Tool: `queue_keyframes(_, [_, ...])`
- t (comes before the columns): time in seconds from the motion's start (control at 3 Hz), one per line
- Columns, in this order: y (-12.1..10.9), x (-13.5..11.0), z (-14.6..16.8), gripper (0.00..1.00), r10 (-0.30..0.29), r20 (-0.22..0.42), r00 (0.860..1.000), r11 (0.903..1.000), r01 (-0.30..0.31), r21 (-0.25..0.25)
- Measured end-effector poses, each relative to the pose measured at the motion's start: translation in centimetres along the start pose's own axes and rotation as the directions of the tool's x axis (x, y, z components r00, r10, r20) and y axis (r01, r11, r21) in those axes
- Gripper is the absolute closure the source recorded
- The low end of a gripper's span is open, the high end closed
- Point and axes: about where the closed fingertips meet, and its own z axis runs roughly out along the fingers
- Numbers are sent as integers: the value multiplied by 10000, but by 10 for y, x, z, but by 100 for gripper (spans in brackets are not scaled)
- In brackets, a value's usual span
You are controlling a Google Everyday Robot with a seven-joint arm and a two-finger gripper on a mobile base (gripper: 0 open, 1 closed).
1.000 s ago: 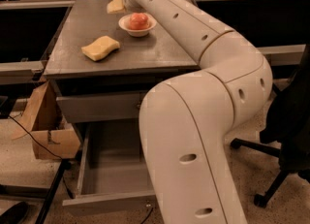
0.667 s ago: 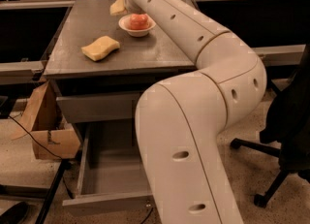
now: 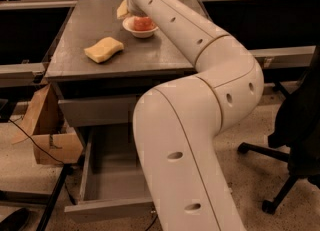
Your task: Place apple into middle drawer
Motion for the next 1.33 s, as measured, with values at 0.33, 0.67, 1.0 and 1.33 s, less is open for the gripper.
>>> queue_keyframes(0.33, [2,1,7,29,77,-90,9999,10000,-77,25])
queue_keyframes(0.67, [4,1,13,39,127,-147,9998,9999,-126,70])
queue_keyframes(1.0, [4,0,16,50,126,-201,9997,9998,-123,145])
queue_keyframes(1.33, [4,0,17,59,99,-253,9996,9998,-94,196])
